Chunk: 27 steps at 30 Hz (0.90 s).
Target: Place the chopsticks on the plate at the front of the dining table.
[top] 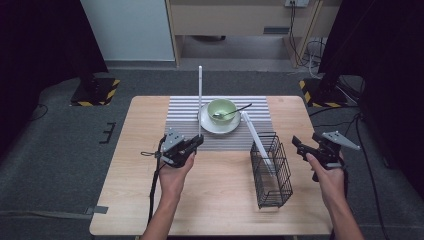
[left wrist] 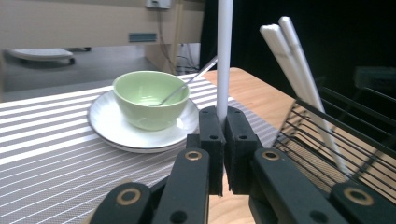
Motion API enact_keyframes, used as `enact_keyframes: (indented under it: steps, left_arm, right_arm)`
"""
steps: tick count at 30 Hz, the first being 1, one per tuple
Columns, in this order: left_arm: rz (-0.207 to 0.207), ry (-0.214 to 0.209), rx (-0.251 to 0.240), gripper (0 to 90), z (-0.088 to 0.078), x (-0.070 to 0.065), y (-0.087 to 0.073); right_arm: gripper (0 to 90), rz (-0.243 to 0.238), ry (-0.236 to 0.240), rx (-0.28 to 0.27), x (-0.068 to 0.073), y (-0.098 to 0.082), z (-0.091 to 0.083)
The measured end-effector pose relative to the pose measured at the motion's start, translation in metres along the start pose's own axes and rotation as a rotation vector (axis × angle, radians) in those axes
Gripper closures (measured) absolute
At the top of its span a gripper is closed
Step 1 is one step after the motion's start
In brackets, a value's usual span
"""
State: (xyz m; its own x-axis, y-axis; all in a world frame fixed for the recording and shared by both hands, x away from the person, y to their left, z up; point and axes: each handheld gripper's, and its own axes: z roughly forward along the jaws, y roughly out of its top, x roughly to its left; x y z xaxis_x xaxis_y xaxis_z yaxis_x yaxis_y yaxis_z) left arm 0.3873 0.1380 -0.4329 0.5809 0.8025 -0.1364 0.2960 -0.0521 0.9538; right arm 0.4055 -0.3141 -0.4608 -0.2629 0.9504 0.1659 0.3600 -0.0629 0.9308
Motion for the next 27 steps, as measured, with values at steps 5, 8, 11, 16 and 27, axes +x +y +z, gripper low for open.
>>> enact_keyframes:
  steps: [5,8,11,16,27]
  left_arm:
    - [-0.019,0.059,0.004,86.7,0.005,0.000,0.003]
    - [-0.016,0.080,0.008,86.6,0.009,-0.002,0.006]
    - [-0.015,0.091,0.017,86.6,0.013,-0.004,0.009]
    - [-0.035,0.106,0.026,86.6,0.020,-0.005,0.010]
    - [-0.030,0.161,0.070,86.6,0.037,-0.007,0.007]
  right_arm:
    - [13.5,-0.005,-0.053,0.056,-0.012,-0.019,0.005]
    - [12.9,-0.031,-0.074,0.094,-0.011,-0.029,0.010]
    - [12.7,-0.053,-0.078,0.133,-0.009,-0.039,0.016]
    - [12.6,-0.055,-0.088,0.195,-0.007,-0.050,0.024]
    - [12.4,-0.058,-0.098,0.256,-0.005,-0.069,0.034]
